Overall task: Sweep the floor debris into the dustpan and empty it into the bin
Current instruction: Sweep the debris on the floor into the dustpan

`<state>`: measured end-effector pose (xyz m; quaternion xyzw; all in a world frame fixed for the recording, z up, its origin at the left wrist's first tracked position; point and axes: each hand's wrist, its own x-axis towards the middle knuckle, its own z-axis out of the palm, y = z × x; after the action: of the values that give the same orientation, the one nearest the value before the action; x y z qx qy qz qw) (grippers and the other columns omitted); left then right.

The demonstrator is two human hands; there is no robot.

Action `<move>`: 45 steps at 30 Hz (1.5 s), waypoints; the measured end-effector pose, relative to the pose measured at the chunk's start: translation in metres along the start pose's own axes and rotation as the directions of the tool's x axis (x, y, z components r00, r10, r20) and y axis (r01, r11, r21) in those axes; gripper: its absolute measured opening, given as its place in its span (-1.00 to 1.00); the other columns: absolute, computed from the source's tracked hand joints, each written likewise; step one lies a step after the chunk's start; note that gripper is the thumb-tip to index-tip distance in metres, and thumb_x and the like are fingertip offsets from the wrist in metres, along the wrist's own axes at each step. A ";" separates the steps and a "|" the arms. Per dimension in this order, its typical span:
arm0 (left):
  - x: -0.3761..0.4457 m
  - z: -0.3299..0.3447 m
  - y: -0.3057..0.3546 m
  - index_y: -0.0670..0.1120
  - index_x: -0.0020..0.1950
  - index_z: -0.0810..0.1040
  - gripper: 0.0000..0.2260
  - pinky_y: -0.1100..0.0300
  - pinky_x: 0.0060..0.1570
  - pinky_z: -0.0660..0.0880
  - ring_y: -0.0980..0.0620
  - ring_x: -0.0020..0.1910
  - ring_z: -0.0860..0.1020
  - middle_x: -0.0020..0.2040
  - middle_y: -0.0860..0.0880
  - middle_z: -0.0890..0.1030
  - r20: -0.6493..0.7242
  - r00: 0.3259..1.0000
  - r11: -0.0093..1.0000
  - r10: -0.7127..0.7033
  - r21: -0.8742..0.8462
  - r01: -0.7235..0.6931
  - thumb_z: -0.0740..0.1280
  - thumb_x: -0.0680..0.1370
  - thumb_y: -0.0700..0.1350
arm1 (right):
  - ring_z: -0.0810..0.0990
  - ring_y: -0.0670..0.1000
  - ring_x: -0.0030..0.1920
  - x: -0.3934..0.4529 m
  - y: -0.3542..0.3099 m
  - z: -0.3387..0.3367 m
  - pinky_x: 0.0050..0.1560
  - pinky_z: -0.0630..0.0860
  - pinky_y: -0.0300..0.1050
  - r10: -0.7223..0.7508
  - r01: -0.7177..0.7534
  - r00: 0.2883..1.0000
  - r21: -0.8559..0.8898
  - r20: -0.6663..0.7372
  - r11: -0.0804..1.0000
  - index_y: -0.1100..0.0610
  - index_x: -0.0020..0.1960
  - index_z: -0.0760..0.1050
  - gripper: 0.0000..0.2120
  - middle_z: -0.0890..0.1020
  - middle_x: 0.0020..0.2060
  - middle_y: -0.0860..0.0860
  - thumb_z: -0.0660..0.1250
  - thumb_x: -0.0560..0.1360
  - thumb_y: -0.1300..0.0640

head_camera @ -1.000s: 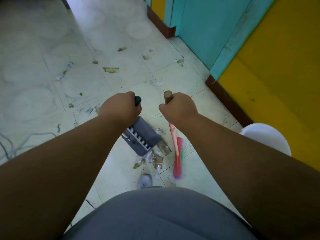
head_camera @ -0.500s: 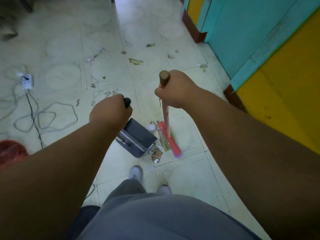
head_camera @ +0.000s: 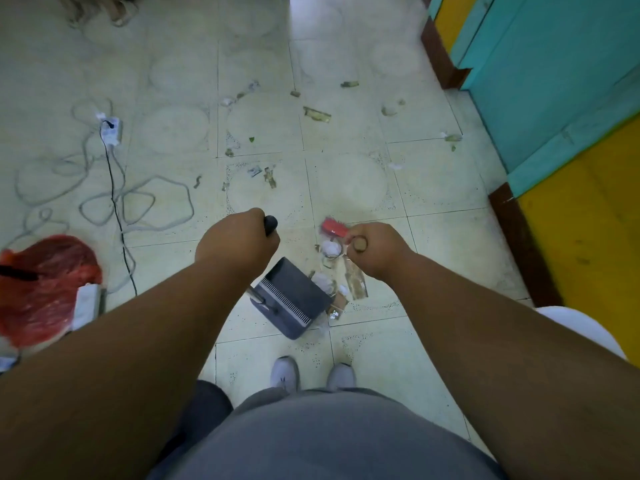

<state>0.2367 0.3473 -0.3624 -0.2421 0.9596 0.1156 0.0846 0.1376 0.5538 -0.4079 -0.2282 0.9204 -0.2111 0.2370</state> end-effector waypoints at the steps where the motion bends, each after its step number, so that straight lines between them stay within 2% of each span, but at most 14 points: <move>1: 0.000 0.000 -0.004 -0.07 -0.07 0.43 -0.76 0.16 -0.36 0.41 -0.05 -0.44 0.47 -0.30 -0.04 0.51 0.001 1.000 1.000 0.003 -0.005 -0.003 0.10 0.63 0.05 | 0.53 -0.07 -0.22 -0.001 -0.006 -0.001 -0.21 0.43 -0.35 0.008 -0.008 1.000 0.058 -0.002 0.998 0.08 -0.08 0.64 -0.82 0.63 -0.19 -0.08 0.26 0.44 0.18; 4: 0.002 -0.001 -0.014 -0.08 -0.07 0.43 -0.76 0.15 -0.33 0.40 -0.08 -0.33 0.50 -0.30 -0.03 0.48 0.003 1.000 1.000 0.016 -0.013 -0.016 0.11 0.63 0.04 | 0.42 -0.27 -0.34 -0.004 -0.023 -0.001 -0.36 0.23 -0.49 -0.003 -0.003 0.998 0.102 0.062 0.995 0.09 -0.01 0.66 -0.78 0.53 -0.25 -0.20 0.28 0.47 0.26; 6: 0.005 -0.003 -0.019 -0.07 -0.08 0.42 -0.78 0.15 -0.33 0.40 -0.08 -0.31 0.50 -0.30 -0.02 0.47 0.013 1.000 0.999 0.022 -0.025 -0.021 0.12 0.62 0.04 | 0.43 -0.21 -0.33 -0.006 -0.028 0.002 -0.37 0.21 -0.49 -0.011 0.005 0.998 0.104 0.056 0.995 0.09 0.04 0.66 -0.74 0.51 -0.26 -0.24 0.27 0.47 0.29; 9: 0.010 -0.007 -0.028 -0.07 -0.08 0.42 -0.78 0.16 -0.34 0.37 -0.06 -0.34 0.47 -0.30 -0.01 0.46 0.002 0.999 0.999 0.041 -0.028 -0.041 0.12 0.62 0.03 | 0.45 -0.12 -0.15 -0.007 -0.035 0.004 -0.30 0.21 -0.50 -0.020 0.022 1.000 0.095 -0.021 0.995 0.11 0.06 0.66 -0.73 0.53 -0.15 -0.17 0.26 0.47 0.30; 14: 0.022 -0.009 -0.040 -0.06 -0.08 0.40 -0.81 0.16 -0.35 0.35 -0.02 -0.36 0.45 -0.31 0.00 0.45 -0.024 0.999 0.999 0.045 -0.028 -0.046 0.13 0.62 0.02 | 0.59 0.00 -0.17 -0.001 -0.044 0.014 -0.30 0.34 -0.38 0.017 0.009 0.986 0.151 -0.167 0.989 0.14 -0.06 0.64 -0.84 0.62 -0.23 -0.06 0.28 0.47 0.25; 18: 0.034 -0.010 -0.042 -0.08 -0.12 0.38 -0.81 0.16 -0.39 0.28 -0.03 -0.36 0.42 -0.33 -0.02 0.44 -0.030 0.998 0.998 0.049 -0.029 -0.050 0.15 0.61 0.00 | 0.58 0.01 -0.20 0.008 -0.047 0.008 -0.26 0.39 -0.33 0.009 0.019 0.986 0.161 -0.168 0.987 0.12 -0.01 0.66 -0.80 0.65 -0.16 -0.05 0.30 0.46 0.25; 23: 0.060 -0.015 -0.038 -0.09 -0.12 0.39 -0.81 0.15 -0.34 0.34 -0.05 -0.32 0.45 -0.33 -0.02 0.44 -0.038 0.999 1.000 0.003 -0.024 -0.004 0.14 0.61 -0.01 | 0.62 -0.01 -0.17 0.041 -0.048 -0.009 -0.15 0.56 -0.18 -0.010 0.052 0.982 0.223 -0.189 0.973 0.07 -0.04 0.66 -0.83 0.68 -0.20 0.00 0.32 0.46 0.20; 26: 0.076 -0.025 -0.040 -0.08 -0.12 0.39 -0.80 0.16 -0.36 0.34 -0.05 -0.33 0.45 -0.33 -0.02 0.44 -0.059 0.995 0.996 -0.080 -0.034 0.078 0.13 0.61 0.00 | 0.61 -0.03 -0.18 0.069 -0.058 -0.025 -0.15 0.53 -0.20 -0.017 0.078 0.975 0.267 -0.222 0.961 0.07 -0.09 0.64 -0.88 0.66 -0.23 -0.05 0.34 0.47 0.20; 29: 0.093 -0.034 -0.044 -0.08 -0.13 0.39 -0.79 0.17 -0.38 0.34 -0.04 -0.36 0.46 -0.33 -0.03 0.46 -0.093 0.987 0.991 -0.131 -0.051 0.127 0.13 0.61 0.00 | 0.60 0.03 -0.17 0.097 -0.077 -0.040 -0.16 0.56 -0.16 0.028 0.078 0.959 0.357 -0.282 0.931 0.13 -0.12 0.62 -0.88 0.67 -0.20 0.01 0.30 0.47 0.23; 31: 0.103 -0.037 -0.051 -0.07 -0.13 0.40 -0.80 0.16 -0.37 0.37 -0.08 -0.34 0.48 -0.32 -0.03 0.47 -0.110 0.981 0.987 -0.158 -0.055 0.153 0.13 0.61 0.00 | 0.57 -0.07 -0.19 0.115 -0.094 -0.048 -0.21 0.50 -0.30 0.037 0.104 0.951 0.428 -0.307 0.898 0.10 -0.16 0.58 -0.88 0.66 -0.14 -0.05 0.29 0.48 0.23; 33: 0.108 -0.040 -0.061 -0.07 -0.11 0.41 -0.80 0.16 -0.37 0.35 -0.09 -0.32 0.49 -0.32 -0.03 0.47 -0.104 0.977 0.982 -0.187 -0.054 0.182 0.13 0.60 0.01 | 0.55 -0.14 -0.21 0.130 -0.113 -0.053 -0.23 0.46 -0.37 0.019 0.136 0.946 0.448 -0.324 0.884 0.08 -0.16 0.59 -0.87 0.65 -0.16 -0.06 0.30 0.49 0.23; 36: 0.123 -0.044 -0.084 -0.07 -0.08 0.42 -0.81 0.16 -0.41 0.31 -0.07 -0.34 0.47 -0.32 -0.01 0.46 -0.108 0.970 0.976 -0.215 -0.056 0.210 0.13 0.60 0.02 | 0.58 0.01 -0.19 0.156 -0.138 -0.049 -0.16 0.53 -0.16 -0.012 0.161 0.947 0.441 -0.322 0.883 0.15 -0.13 0.63 -0.88 0.66 -0.20 0.04 0.31 0.50 0.23; 42: 0.171 -0.061 -0.154 -0.05 -0.11 0.40 -0.84 0.15 -0.35 0.34 -0.06 -0.30 0.48 -0.32 0.00 0.46 -0.072 0.967 0.967 -0.246 -0.094 0.239 0.15 0.58 0.01 | 0.52 -0.17 -0.40 0.215 -0.199 -0.037 -0.30 0.46 -0.27 0.038 0.144 0.946 0.523 -0.321 0.840 0.11 -0.19 0.61 -0.86 0.59 -0.39 -0.14 0.30 0.49 0.25; 45: 0.191 -0.070 -0.197 -0.02 -0.16 0.37 -0.86 0.14 -0.31 0.38 -0.05 -0.29 0.48 -0.30 -0.01 0.48 -0.017 0.966 0.961 -0.259 -0.103 0.256 0.16 0.56 0.00 | 0.56 -0.12 -0.33 0.246 -0.235 -0.029 -0.26 0.51 -0.22 0.040 0.131 0.957 0.549 -0.288 0.826 0.16 -0.16 0.63 -0.87 0.61 -0.36 -0.07 0.31 0.48 0.25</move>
<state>0.1587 0.0750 -0.3723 -0.3707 0.9141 0.1477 0.0720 0.0047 0.2443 -0.3517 -0.1374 0.8360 -0.5090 0.1523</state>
